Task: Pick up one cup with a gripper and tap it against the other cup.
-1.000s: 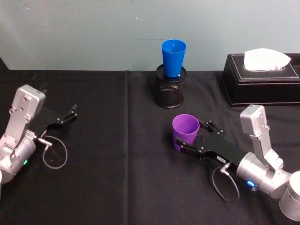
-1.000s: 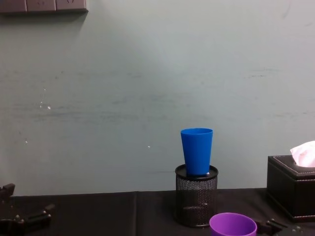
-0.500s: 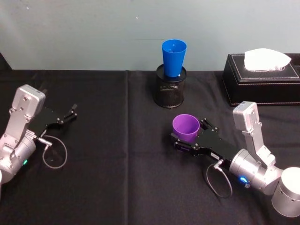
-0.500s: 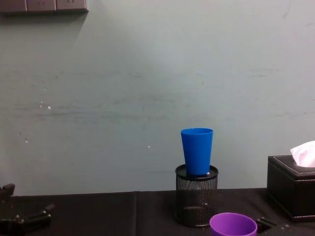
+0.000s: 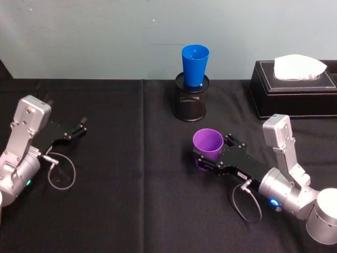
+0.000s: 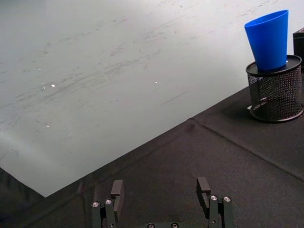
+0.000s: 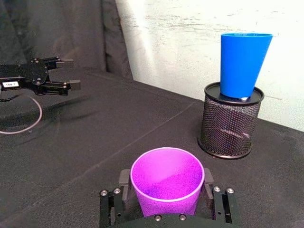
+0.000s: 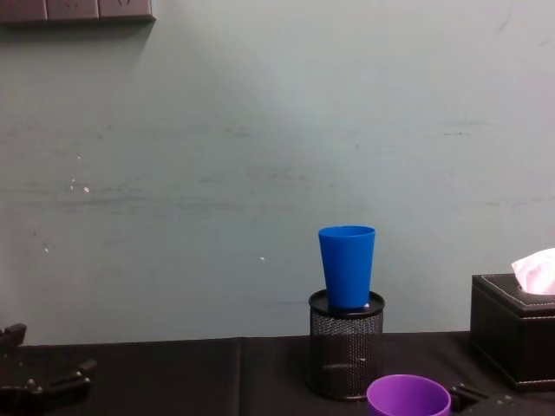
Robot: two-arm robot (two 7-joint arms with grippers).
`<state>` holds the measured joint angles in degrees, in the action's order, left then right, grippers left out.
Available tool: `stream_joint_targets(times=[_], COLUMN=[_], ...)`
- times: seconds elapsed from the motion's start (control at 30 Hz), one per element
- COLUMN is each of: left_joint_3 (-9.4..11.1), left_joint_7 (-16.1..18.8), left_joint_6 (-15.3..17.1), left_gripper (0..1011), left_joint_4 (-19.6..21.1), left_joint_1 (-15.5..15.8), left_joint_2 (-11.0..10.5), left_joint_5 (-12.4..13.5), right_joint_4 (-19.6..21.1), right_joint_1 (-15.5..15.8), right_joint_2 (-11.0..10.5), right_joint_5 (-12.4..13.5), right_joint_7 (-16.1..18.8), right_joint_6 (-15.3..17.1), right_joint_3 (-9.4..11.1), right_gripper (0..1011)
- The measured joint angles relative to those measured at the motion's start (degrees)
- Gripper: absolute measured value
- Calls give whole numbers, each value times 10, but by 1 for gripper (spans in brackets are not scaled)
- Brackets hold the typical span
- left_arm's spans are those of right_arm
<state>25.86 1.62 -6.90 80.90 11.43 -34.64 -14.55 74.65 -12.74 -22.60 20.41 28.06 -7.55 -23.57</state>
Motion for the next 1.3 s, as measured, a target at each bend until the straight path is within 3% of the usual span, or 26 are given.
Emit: stream_joint_targets(times=[0.23, 0.77, 0.87, 1.3], left_joint_3=[0, 0, 0, 0], left_joint_7=[0, 0, 0, 0], left_joint_6=[0, 0, 0, 0], left_gripper=[1005, 1005, 1005, 1005], left_joint_4=[0, 0, 0, 0], left_joint_1=[0, 0, 0, 0], left_joint_2=[0, 0, 0, 0], left_joint_5=[0, 0, 0, 0], right_joint_4=[0, 1, 10, 90], right_joint_1=[0, 1, 1, -7], right_joint_2=[0, -1, -2, -27], right_joint_5=[1, 3, 15, 65], right_joint_7=[0, 2, 14, 28], right_joint_6=[0, -1, 2, 80], right_joint_3=[0, 0, 7, 20], right_gripper=[790, 741, 741, 741])
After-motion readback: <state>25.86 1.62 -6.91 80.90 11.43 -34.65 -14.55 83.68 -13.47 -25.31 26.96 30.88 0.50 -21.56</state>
